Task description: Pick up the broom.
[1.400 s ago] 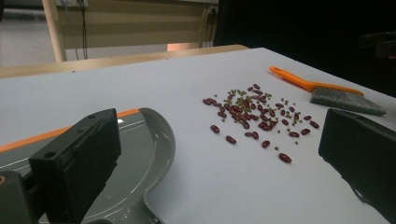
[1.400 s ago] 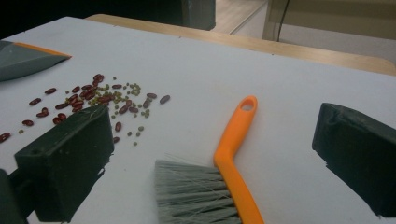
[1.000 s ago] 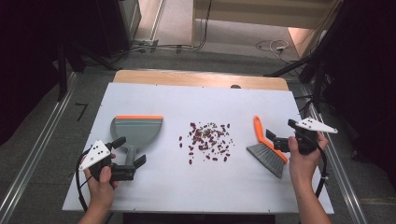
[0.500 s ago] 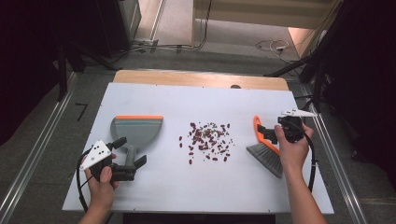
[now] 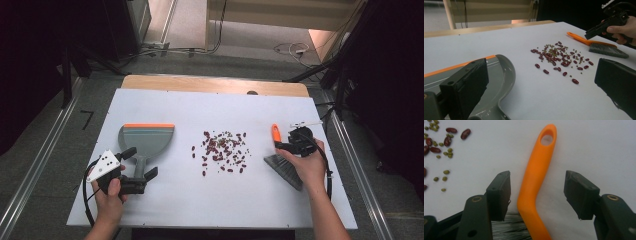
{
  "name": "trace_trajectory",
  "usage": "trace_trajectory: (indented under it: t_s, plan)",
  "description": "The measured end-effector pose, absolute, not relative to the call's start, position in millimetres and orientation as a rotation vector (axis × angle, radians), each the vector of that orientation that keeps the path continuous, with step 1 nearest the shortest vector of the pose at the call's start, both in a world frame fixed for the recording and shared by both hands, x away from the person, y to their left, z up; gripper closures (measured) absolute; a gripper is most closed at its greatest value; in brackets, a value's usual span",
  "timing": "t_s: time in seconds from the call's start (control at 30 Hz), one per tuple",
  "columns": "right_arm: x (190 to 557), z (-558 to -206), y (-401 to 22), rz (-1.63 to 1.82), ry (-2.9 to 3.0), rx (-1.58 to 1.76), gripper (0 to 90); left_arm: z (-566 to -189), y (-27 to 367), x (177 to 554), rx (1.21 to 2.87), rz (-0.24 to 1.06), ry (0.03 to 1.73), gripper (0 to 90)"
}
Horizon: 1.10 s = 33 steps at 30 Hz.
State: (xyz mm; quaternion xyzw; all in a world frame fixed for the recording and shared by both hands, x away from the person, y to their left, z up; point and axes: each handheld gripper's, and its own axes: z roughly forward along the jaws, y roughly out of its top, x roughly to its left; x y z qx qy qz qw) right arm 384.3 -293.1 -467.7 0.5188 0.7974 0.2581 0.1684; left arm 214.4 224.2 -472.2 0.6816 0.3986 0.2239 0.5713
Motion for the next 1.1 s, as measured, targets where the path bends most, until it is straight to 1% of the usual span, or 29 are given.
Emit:
trace_trajectory:
  t_s: [0.1,0.17,0.27,0.33,0.37,0.4,0.53,0.63,0.67,0.7,0.73,0.87,1.0,1.1]
  plan:
    - [383.5,-469.7,-293.7,0.730,2.278,1.516,46.7,-472.7,224.1,215.0,1.603,0.524,0.934,0.0]
    - [383.9,-470.3,-293.4,0.718,2.280,1.519,47.1,-473.0,223.8,215.4,1.604,0.521,0.935,0.0]
    - [385.9,-475.1,-290.6,0.699,2.324,1.536,51.7,-472.9,223.4,215.3,1.606,0.520,0.931,0.0]
    - [386.7,-478.2,-288.0,0.662,2.344,1.542,52.8,-472.7,223.8,215.2,1.604,0.522,0.934,0.0]
    - [386.5,-479.6,-287.0,0.631,2.339,1.535,55.1,-472.7,223.8,215.2,1.604,0.522,0.934,0.0]
    - [386.1,-479.4,-286.7,0.622,2.333,1.533,55.7,-472.6,223.9,215.1,1.604,0.522,0.934,0.0]
    - [382.9,-478.0,-283.6,0.537,2.307,1.573,52.9,-472.0,224.0,214.5,1.606,0.520,0.935,0.0]
    - [382.9,-476.9,-283.4,0.517,2.307,1.623,53.4,-472.0,223.6,214.3,1.605,0.521,0.934,0.0]
    - [383.9,-477.0,-285.8,0.530,2.310,1.636,55.8,-472.2,223.2,214.4,1.604,0.520,0.935,0.0]
    - [384.6,-476.7,-289.0,0.539,2.312,1.641,61.8,-472.1,222.3,214.5,1.604,0.519,0.935,0.0]
    - [384.7,-476.8,-290.8,0.542,2.310,1.642,64.6,-472.1,222.3,214.5,1.604,0.519,0.935,0.0]
    - [384.3,-477.7,-295.3,0.580,2.309,1.643,66.8,-471.6,218.6,214.6,1.613,0.519,0.926,0.0]
    - [380.7,-478.9,-293.4,0.583,2.294,1.605,67.0,-470.6,216.0,215.5,1.612,0.517,0.920,0.0]
    - [377.4,-480.9,-299.1,0.662,2.280,1.599,67.1,-469.6,214.6,215.7,1.615,0.519,0.916,0.0]
